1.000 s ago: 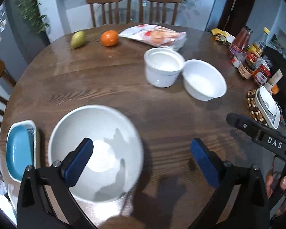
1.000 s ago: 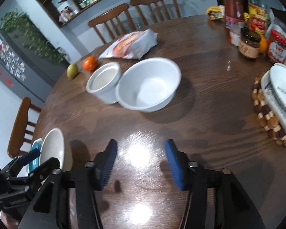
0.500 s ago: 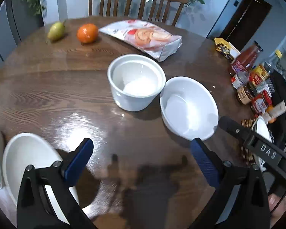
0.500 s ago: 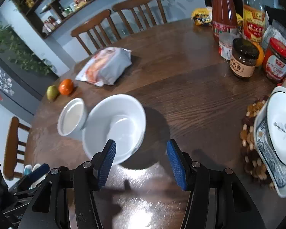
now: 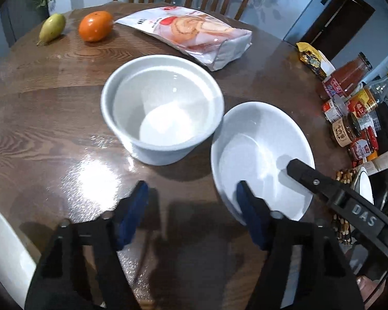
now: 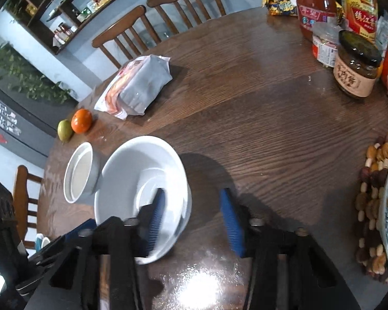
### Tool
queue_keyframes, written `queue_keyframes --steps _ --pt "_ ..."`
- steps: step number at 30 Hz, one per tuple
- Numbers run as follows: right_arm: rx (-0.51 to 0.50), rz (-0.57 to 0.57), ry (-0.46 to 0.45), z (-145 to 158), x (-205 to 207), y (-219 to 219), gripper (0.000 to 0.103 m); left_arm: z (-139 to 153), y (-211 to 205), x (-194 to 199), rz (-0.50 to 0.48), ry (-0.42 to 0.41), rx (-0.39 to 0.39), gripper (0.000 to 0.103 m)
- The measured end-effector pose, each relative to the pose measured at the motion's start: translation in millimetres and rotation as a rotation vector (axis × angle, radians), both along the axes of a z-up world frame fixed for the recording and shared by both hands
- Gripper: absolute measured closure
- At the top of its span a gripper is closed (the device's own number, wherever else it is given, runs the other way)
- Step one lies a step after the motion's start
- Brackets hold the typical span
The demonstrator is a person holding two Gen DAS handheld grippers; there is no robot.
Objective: Organize plates and bowls
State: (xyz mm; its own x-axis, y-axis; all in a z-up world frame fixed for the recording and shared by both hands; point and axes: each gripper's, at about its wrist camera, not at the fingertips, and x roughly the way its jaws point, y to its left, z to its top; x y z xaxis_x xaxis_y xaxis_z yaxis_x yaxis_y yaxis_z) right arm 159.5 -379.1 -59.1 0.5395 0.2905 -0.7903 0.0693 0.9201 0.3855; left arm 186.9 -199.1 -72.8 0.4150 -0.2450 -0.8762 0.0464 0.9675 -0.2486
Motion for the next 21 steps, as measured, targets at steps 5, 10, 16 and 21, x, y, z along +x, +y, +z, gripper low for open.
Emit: queue_keyframes --steps 5,10,16,21 --pt "0.022 0.028 0.008 -4.0 -0.9 3.0 0.085 -5.5 -4.0 0.3 -0.047 0.014 -0.018 0.071" --pt "0.013 0.067 0.002 -1.6 -13.1 13.8 0.090 -1.9 -10.8 -11.1 -0.108 -0.018 0.024 0.093" --pt "0.012 0.069 0.001 -1.7 -31.5 18.2 0.090 6.9 -4.4 -26.4 -0.139 -0.064 0.041 0.094" --pt "0.016 0.072 -0.028 9.2 -53.9 24.1 0.090 24.7 -1.2 -49.4 -0.165 -0.132 0.073 0.094"
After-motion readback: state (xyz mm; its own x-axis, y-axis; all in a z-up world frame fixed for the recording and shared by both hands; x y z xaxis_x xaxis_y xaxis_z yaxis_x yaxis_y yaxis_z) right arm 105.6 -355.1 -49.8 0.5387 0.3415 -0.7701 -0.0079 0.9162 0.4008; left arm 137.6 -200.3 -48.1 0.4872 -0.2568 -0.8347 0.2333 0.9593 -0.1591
